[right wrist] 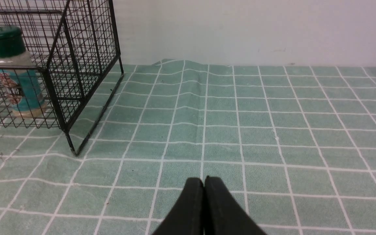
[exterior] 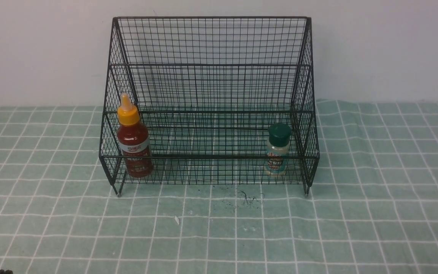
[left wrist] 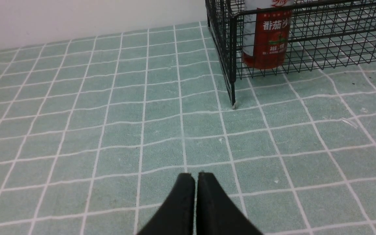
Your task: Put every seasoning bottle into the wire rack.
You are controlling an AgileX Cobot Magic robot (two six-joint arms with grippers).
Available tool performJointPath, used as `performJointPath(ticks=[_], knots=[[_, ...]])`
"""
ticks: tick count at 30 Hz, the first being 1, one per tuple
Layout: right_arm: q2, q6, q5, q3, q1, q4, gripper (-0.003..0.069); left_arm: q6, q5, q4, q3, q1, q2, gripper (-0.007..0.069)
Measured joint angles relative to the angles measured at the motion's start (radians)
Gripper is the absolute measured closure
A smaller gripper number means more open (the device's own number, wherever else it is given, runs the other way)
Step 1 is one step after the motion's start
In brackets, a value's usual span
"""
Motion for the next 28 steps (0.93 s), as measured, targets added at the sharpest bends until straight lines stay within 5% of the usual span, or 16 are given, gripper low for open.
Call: performJointPath(ticks=[28], knots=[[0.0,0.022,0.0,0.0,0.0,0.0,0.0673,0.0,0.0,0.0,0.0,0.0,0.0,0.0631]])
